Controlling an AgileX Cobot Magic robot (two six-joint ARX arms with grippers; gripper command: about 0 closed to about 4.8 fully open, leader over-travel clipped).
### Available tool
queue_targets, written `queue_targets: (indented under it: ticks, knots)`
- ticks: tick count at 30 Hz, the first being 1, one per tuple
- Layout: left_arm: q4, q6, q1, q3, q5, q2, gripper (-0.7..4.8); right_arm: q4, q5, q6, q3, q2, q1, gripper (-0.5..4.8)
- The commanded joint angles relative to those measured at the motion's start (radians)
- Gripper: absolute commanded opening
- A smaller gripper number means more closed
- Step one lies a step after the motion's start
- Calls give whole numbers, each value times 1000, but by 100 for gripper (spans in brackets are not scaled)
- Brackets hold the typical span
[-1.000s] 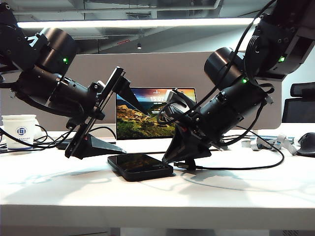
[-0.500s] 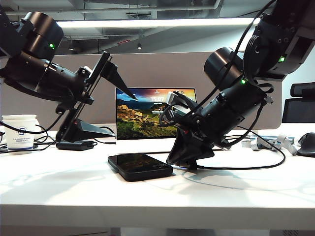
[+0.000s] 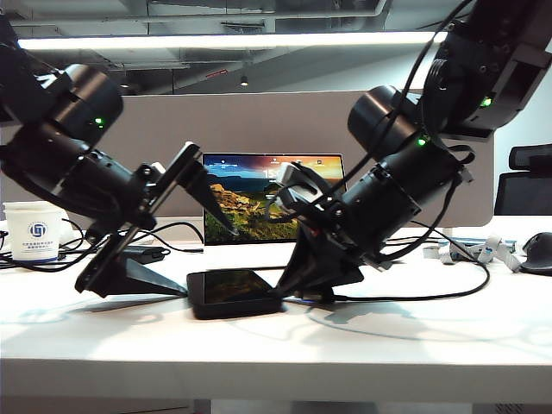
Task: Pick up the black phone, pick up the charger plug, insert the charger plug into the phone's charging port, and finally place the connected phone back on the desk.
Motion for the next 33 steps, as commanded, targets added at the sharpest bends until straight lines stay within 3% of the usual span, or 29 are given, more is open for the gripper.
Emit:
queue_targets:
  ticks: [1, 5, 9, 20, 22, 23, 30, 32, 33]
  knots:
    - [3, 0, -18, -5, 69, 56, 479, 10, -12, -1, 2, -6, 22, -5]
    - [123, -7, -19, -5, 168, 66, 479, 12, -11, -4, 2, -6, 26, -5]
    - [267, -83, -19, -5, 283, 66, 479, 40, -4, -4, 2, -6, 25, -5]
    - [251, -96, -19, -4, 286, 66, 479, 63, -1, -4, 3, -6, 25, -5]
    - [245, -96, -19, -4, 286, 66, 425, 62, -1, -4, 2, -6, 25, -5]
    - [250, -95, -19, -4, 290, 66, 340, 62, -1, -4, 2, -6, 24, -5]
    - [251, -97, -19, -4, 282, 66, 326, 62, -1, -3, 3, -6, 24, -5]
    - [251, -97, -19, -4, 282, 66, 233, 62, -2, -3, 2, -6, 24, -5]
    - [251, -97, -19, -4, 282, 66, 148, 62, -2, -3, 3, -6, 24, -5]
